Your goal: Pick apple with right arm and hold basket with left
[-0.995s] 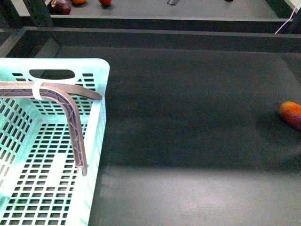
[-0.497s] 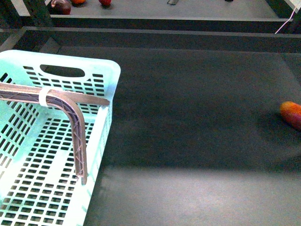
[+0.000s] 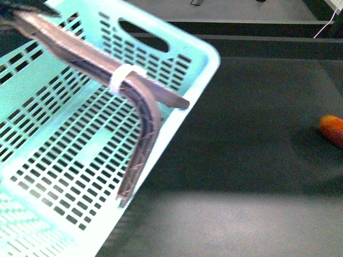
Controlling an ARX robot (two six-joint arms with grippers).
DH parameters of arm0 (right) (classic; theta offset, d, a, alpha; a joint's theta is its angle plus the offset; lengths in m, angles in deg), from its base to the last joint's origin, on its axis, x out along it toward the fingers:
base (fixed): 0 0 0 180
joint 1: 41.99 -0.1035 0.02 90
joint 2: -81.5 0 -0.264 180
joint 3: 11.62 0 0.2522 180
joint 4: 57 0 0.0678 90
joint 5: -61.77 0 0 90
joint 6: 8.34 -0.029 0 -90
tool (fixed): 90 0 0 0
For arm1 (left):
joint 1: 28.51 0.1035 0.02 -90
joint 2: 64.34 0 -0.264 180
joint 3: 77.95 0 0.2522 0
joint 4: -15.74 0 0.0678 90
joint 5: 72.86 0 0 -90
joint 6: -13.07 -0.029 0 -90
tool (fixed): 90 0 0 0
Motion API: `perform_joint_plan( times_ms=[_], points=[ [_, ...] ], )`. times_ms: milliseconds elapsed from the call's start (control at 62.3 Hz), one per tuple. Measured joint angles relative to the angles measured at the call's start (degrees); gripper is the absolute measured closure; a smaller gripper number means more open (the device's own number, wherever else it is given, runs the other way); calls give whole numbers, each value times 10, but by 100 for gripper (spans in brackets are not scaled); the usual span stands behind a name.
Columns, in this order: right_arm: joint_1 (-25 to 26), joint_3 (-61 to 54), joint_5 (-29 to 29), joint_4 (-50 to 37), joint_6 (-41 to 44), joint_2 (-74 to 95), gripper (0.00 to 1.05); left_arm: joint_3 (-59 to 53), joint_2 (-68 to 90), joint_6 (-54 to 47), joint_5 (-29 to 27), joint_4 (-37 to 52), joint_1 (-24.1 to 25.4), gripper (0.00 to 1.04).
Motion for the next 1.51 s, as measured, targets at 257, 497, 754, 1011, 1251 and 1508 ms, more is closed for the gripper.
perform_joint_plan(
  times_ms=[257, 497, 754, 1011, 1251, 1508],
  points=[
    [0, 0, 0, 0, 0, 0, 9, 55, 26, -13, 3, -4, -126, 97],
    [0, 0, 0, 0, 0, 0, 9, 64, 41, -18, -7, -2, -198, 97],
    [0, 0, 0, 0, 0, 0, 9, 66, 41, -32, -10, 1, -206, 97],
    [-5, 4, -16, 16, -10, 9, 9, 68, 41, -34, -11, 1, -206, 97],
    [43, 77, -89, 140, -116, 276, 9, 69, 41, -34, -11, 2, -206, 97],
    [134, 112, -52, -194, -48, 667, 9, 69, 41, -36, -12, 2, -206, 97]
  ],
)
